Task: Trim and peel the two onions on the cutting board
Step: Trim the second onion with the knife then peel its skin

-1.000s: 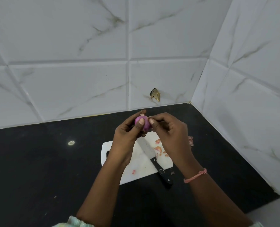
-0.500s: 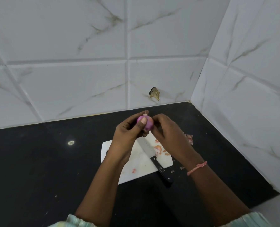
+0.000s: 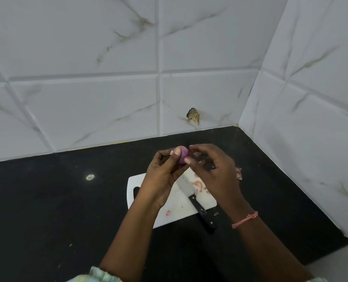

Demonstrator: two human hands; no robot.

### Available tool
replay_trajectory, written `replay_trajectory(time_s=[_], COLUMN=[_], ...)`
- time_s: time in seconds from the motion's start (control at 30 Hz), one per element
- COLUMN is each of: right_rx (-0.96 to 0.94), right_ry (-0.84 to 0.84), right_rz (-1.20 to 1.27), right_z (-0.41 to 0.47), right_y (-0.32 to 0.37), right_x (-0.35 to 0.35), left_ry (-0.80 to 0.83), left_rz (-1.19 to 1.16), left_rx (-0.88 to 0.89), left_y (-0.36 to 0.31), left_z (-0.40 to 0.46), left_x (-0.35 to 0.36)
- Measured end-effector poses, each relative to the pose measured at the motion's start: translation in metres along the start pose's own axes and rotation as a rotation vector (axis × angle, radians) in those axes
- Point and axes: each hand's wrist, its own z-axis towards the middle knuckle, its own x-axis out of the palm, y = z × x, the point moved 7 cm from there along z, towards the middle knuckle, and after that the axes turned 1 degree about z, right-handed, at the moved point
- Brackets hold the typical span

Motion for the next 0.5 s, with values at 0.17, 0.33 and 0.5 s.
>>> replay_trajectory(time_s=[0.17,0.33,0.5], right_rx=[-0.066,-0.084,-0.081], right_ry=[-0.03,0.031,-0.014], right_rz=[-0.101,-0.044,-0.082], right_z=[0.004,0.0037,0.0048], right_y=[0.0012,0.0082,0.0088], right_x=[0.004,0.0081,0.0034], left_ry=[0.043,0.039,0.05], left_rz=[0.013,0.049,0.091], left_rx=[0.025,0.037,0.027], left_y=[-0.0018,-0.0044,-0.0049], left_z=[-0.0022,-0.0017,-0.0019], left_x=[0.0026,0.0015,0.0])
